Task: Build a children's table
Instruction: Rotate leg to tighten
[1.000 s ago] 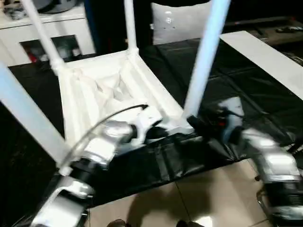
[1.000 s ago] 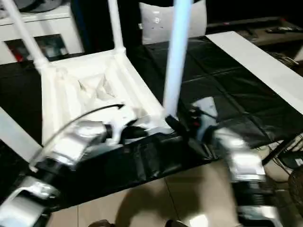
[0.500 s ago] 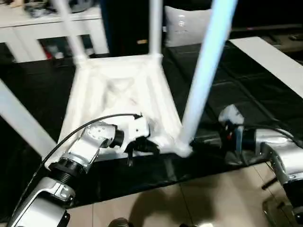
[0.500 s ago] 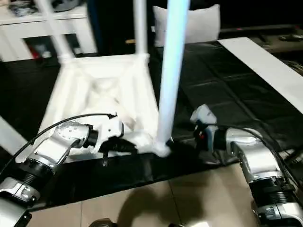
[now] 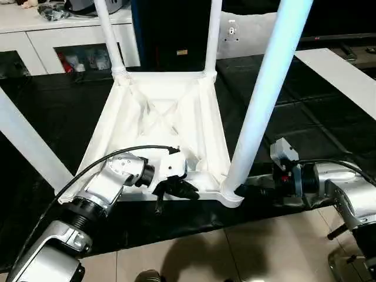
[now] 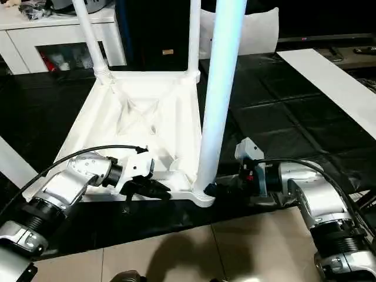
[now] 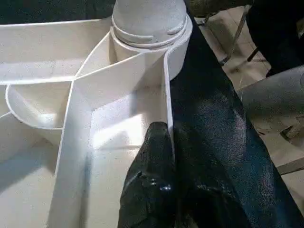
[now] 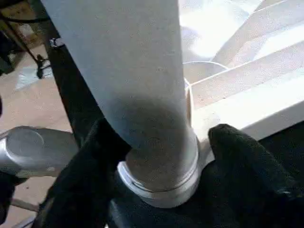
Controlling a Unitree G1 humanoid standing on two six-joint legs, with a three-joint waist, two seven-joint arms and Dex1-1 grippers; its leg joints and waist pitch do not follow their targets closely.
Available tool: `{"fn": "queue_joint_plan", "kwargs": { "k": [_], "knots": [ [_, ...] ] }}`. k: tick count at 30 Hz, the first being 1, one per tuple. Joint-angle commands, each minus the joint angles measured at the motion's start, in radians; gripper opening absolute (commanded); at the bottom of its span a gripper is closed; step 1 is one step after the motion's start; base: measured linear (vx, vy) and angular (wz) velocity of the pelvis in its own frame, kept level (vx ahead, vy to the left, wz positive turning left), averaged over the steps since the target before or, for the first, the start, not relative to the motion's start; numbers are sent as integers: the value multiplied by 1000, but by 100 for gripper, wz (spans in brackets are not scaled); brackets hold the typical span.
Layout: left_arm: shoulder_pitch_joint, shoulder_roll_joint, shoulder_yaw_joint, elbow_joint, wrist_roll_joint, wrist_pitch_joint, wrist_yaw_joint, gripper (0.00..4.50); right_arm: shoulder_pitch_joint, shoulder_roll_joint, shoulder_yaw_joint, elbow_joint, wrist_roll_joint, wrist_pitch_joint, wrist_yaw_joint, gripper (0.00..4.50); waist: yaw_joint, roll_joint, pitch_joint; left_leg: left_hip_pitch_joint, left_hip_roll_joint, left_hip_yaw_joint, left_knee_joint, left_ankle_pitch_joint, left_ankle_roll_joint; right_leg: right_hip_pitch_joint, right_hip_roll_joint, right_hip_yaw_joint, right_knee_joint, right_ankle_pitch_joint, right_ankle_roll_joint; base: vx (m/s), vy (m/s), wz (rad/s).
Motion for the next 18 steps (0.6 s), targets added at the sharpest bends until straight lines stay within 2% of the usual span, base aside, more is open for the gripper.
{"fn": "queue_joint_plan", "kwargs": {
  "k": [1, 3, 8, 18],
  "knots": [
    [-3, -8, -29, -33, -10, -25, -57, 0, -25, 11, -4, 8, 24, 26, 20, 272, -3, -21, -92, 4, 34, 5, -67, -102, 95, 80, -49, 55, -68, -369, -102, 0, 0, 0],
    [-3, -9, -28, -32, -12, -24, -59, 0, -33, 20, 1, 14, 28, 33, 28, 266, -3, -22, -92, 3, 34, 6, -66, -100, 94, 79, -49, 54, -68, -374, -102, 0, 0, 0],
    [-6, -10, -28, -29, -13, -23, -61, 0, -38, 24, 1, 15, 39, 29, 42, 215, -2, -23, -92, 4, 33, 6, -67, -105, 85, 79, -50, 54, -71, -395, -88, 0, 0, 0],
    [-9, -9, -29, -24, -12, -9, -71, 0, -24, 25, 8, -25, 59, 66, 74, 202, -1, -21, -92, 4, 34, 5, -68, -104, 83, 79, -48, 53, -71, -387, -89, 0, 0, 0]
  ]
}}
